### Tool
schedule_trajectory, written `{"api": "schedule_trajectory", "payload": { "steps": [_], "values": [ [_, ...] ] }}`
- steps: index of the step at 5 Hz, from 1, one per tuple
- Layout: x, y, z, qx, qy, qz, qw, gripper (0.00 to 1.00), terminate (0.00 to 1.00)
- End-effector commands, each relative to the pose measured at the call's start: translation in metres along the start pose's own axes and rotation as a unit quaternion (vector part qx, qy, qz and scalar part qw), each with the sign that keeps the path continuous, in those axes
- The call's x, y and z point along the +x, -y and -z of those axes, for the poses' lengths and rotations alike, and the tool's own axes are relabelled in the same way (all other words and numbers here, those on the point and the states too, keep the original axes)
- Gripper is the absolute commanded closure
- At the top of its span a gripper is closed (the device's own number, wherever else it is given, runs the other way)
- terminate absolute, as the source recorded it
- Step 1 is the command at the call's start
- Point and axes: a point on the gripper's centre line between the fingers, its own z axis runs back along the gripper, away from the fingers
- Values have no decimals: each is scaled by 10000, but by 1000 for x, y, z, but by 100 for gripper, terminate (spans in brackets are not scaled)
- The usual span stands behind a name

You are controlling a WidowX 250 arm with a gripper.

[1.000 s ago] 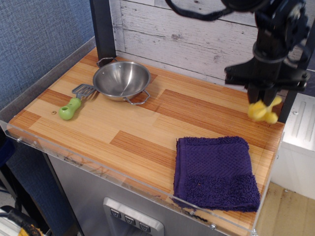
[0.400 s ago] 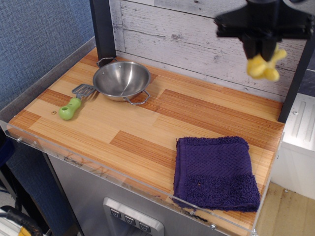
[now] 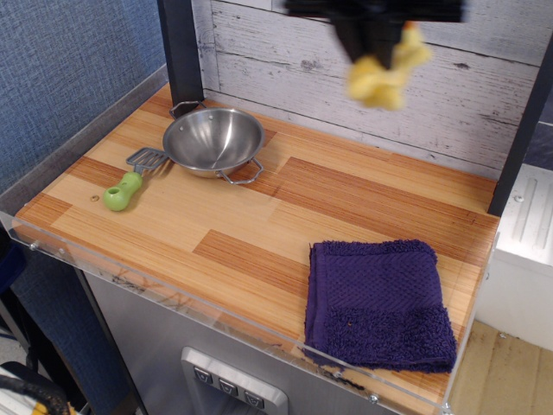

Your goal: Put the bird between the towel and utensil

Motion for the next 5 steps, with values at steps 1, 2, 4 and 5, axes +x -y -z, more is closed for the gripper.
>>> {"api": "schedule_trajectory", "payload": {
  "steps": [1,2,4,5],
  "values": [
    [-6,-46,-23,116,255,161,9995,100,0],
    [-10,-65,-17,207,158,252,9993,100,0],
    [-46,-109,6,358,-396,347,9980,100,0],
    [-57,-123,14,598,-681,571,9943,100,0]
  ]
}}
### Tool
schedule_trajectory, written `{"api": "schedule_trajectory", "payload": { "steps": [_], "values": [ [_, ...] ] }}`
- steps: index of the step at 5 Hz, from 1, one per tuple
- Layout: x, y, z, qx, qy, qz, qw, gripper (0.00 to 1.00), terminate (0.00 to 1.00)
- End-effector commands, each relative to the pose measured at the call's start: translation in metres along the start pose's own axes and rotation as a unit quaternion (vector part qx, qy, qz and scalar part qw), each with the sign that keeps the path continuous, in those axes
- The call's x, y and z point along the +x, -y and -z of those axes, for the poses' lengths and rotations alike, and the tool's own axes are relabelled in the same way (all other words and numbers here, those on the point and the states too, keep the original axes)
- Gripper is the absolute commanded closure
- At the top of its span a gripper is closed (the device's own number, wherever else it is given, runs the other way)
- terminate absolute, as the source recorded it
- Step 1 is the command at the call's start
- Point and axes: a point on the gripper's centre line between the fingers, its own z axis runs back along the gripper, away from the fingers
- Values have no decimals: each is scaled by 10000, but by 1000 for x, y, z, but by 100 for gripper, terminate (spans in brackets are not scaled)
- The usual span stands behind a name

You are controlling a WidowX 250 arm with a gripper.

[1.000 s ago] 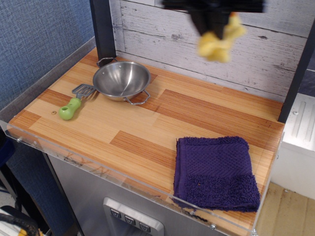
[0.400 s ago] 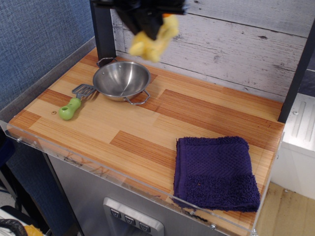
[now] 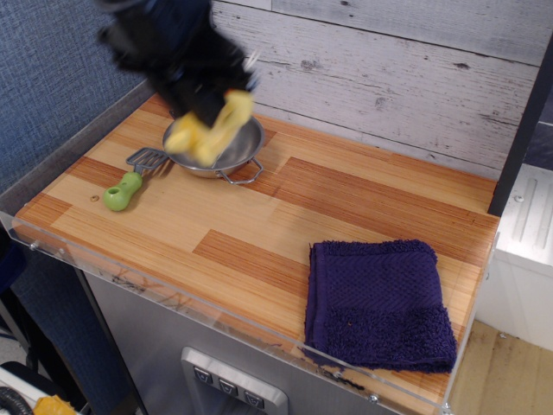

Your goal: Put the bird between the towel and utensil

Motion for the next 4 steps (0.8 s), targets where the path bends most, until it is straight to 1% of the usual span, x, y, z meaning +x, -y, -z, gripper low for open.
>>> {"api": "schedule_trajectory", "payload": {
  "steps": [1,2,3,4],
  "values": [
    [-10,-28,15,390,-195,85,9990,100,0],
    [-15,-39,37,413,-429,85,9982,100,0],
    [-24,-41,63,263,-722,182,9969,100,0],
    [-29,-40,82,180,-860,306,9957,100,0]
  ]
}}
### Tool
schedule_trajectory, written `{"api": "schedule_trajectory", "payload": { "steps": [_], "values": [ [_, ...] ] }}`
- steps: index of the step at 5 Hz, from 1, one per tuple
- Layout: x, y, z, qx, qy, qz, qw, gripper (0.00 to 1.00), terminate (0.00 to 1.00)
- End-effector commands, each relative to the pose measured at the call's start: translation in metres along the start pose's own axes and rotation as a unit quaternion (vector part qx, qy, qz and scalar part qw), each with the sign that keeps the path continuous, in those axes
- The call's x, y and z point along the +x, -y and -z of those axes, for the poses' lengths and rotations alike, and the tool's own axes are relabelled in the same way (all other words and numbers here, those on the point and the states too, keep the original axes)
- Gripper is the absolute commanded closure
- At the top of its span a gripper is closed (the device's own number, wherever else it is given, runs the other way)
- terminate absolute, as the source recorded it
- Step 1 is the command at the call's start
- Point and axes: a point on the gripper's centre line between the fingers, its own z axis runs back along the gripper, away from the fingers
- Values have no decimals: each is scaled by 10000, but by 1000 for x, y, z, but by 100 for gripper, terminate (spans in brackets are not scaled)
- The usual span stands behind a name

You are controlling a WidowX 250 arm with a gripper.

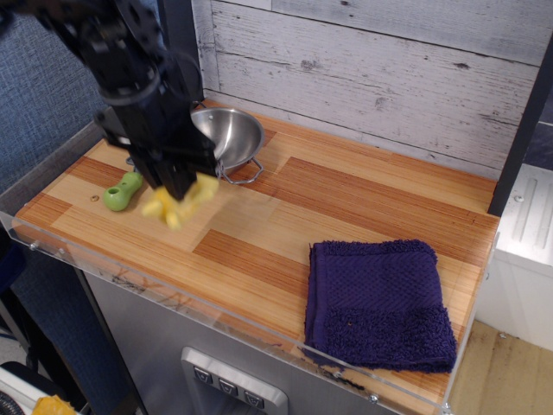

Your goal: Put the bird between the towel and utensil

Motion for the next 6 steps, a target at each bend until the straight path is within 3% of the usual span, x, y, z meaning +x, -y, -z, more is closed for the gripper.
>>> {"api": "schedule_trajectory", "payload": {
  "steps": [1,3,4,6],
  "values": [
    [2,0,21,-75,-94,331,9994,100,0],
    [-1,3,28,-119,-235,246,9994,100,0],
    [3,2,23,-155,-202,186,9995,0,0],
    [10,3,12,-83,-100,259,9996,0,0]
  ]
}}
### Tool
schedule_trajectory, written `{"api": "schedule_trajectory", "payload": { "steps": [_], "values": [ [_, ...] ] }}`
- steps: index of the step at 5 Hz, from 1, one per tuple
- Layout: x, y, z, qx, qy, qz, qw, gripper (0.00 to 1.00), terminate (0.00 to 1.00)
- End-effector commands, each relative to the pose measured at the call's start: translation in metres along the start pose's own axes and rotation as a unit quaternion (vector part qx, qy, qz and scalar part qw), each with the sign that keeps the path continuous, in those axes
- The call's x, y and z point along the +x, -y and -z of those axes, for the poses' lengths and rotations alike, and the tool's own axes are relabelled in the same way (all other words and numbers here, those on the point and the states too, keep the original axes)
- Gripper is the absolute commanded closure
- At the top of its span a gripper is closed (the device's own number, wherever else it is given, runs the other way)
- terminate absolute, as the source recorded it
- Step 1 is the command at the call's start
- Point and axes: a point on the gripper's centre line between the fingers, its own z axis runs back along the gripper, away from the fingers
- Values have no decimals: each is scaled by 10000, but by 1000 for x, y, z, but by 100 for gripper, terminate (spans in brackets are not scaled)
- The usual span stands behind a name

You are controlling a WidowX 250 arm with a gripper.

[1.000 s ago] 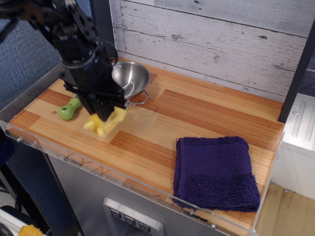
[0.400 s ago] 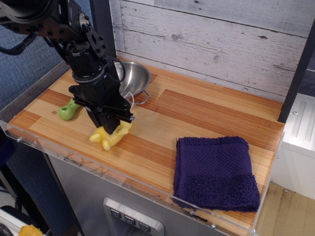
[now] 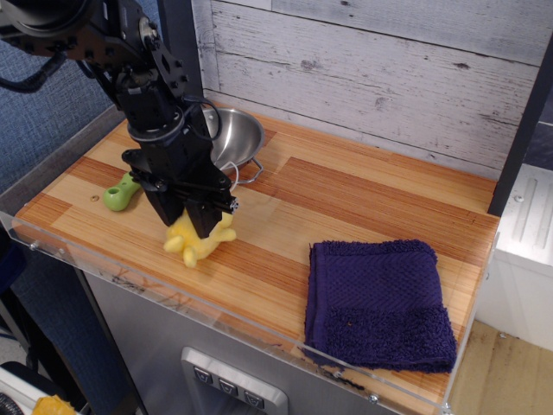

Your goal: Put the bird between the towel and utensil

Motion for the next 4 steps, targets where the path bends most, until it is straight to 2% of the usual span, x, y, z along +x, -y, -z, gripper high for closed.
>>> {"api": "schedule_trajectory", "payload": {
  "steps": [1,2,4],
  "values": [
    [16,-1,-28,200,405,162,9988,0,0],
    [23,3,-43,170,646,212,9975,0,0],
    [50,23,-115,267,1335,676,9884,0,0]
  ]
}}
